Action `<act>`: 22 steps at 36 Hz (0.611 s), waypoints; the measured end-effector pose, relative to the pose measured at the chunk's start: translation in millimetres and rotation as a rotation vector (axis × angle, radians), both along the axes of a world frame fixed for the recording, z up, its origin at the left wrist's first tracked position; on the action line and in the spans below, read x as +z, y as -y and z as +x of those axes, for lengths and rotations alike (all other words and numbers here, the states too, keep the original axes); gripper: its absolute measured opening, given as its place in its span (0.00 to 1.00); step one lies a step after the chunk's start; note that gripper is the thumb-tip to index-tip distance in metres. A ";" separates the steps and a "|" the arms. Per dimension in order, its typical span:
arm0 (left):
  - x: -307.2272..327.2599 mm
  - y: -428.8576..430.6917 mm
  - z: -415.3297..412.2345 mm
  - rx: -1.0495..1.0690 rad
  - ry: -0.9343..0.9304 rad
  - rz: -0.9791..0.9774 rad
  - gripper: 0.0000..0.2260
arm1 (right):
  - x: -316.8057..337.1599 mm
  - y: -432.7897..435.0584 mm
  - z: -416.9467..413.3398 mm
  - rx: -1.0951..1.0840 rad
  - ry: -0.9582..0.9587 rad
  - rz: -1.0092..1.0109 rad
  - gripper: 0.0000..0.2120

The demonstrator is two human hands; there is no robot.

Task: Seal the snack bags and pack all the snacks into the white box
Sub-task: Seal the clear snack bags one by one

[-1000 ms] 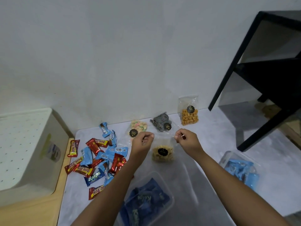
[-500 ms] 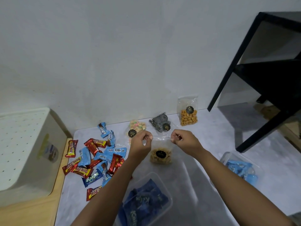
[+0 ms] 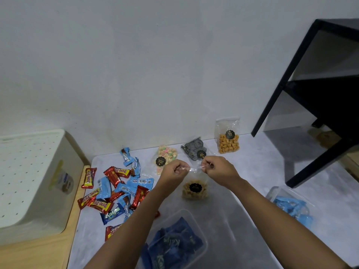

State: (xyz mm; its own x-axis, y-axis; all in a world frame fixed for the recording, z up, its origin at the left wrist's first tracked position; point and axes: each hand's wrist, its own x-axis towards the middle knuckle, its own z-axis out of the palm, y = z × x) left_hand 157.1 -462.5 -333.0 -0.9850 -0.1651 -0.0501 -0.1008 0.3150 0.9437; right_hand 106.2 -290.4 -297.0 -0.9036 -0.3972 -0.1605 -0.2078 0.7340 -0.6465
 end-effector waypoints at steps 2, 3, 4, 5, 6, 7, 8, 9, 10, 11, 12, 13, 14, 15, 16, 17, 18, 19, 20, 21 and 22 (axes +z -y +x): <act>0.1 -1.1 -1.2 0.029 -0.020 -0.025 0.03 | 0.4 0.2 0.4 0.003 0.007 -0.016 0.04; 0.1 -1.5 -1.8 0.043 -0.030 -0.038 0.04 | -0.2 0.2 0.1 0.005 0.012 -0.019 0.03; 0.5 -1.9 -2.2 0.049 -0.039 -0.050 0.04 | -0.4 0.6 -0.2 0.010 0.020 -0.020 0.01; 1.0 -2.6 -2.5 0.048 -0.047 -0.065 0.05 | -0.4 1.6 0.0 0.016 0.032 -0.020 0.01; 1.7 -3.7 -2.9 0.041 -0.055 -0.083 0.06 | -0.4 3.0 0.2 0.021 0.044 -0.023 0.02; 2.4 -5.1 -3.3 0.035 -0.063 -0.098 0.06 | 0.0 4.7 0.5 0.025 0.048 -0.022 0.02; 3.0 -6.4 -3.6 0.031 -0.068 -0.110 0.07 | 0.5 6.4 1.0 0.030 0.040 -0.017 0.03; 3.4 -7.2 -4.0 0.028 -0.071 -0.117 0.07 | 1.2 7.7 1.5 0.038 0.023 -0.006 0.05; 3.7 -7.6 -4.1 0.024 -0.071 -0.122 0.07 | 1.7 8.7 1.9 0.045 0.006 0.005 0.06; 3.5 -7.5 -4.3 0.020 -0.068 -0.126 0.07 | 2.2 9.5 2.5 0.052 -0.010 0.020 0.06; 3.0 -7.3 -4.3 0.016 -0.061 -0.129 0.06 | 2.8 9.9 3.3 0.059 -0.024 0.036 0.07; 2.4 -7.2 -4.2 0.011 -0.054 -0.129 0.05 | 3.1 10.2 3.9 0.061 -0.035 0.052 0.07; 2.4 -7.4 -3.8 0.006 -0.045 -0.127 0.04 | 2.9 10.2 4.1 0.062 -0.042 0.063 0.07; 2.8 -7.6 -3.4 0.004 -0.041 -0.124 0.04 | 2.4 9.9 4.2 0.062 -0.045 0.069 0.07; 3.2 -7.4 -2.7 0.005 -0.042 -0.120 0.03 | 2.0 9.5 4.6 0.061 -0.043 0.067 0.06; 3.4 -6.7 -2.1 0.009 -0.047 -0.115 0.03 | 1.4 8.7 4.9 0.060 -0.037 0.056 0.05; 3.8 -5.4 -1.4 0.013 -0.050 -0.108 0.03 | 0.8 7.8 5.2 0.060 -0.032 0.042 0.04; 4.2 -3.9 -0.6 0.015 -0.051 -0.099 0.03 | 0.6 6.8 5.6 0.060 -0.028 0.026 0.03; 4.5 -2.2 0.2 0.016 -0.046 -0.084 0.03 | 0.7 6.1 5.8 0.059 -0.023 0.008 0.03; 4.5 -0.6 1.0 0.015 -0.039 -0.063 0.03 | 0.7 5.8 5.8 0.059 -0.016 -0.007 0.03; 4.6 0.3 1.9 0.015 -0.030 -0.041 0.04 | 0.8 5.8 5.8 0.065 -0.011 -0.015 0.04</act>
State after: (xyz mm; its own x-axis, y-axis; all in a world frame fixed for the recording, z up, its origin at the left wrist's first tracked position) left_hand 159.0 -462.8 -328.4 -0.9834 -0.1810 -0.0139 -0.0780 0.3524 0.9326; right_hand 112.0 -296.3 -296.2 -0.8775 -0.4574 -0.1440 -0.2621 0.7089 -0.6548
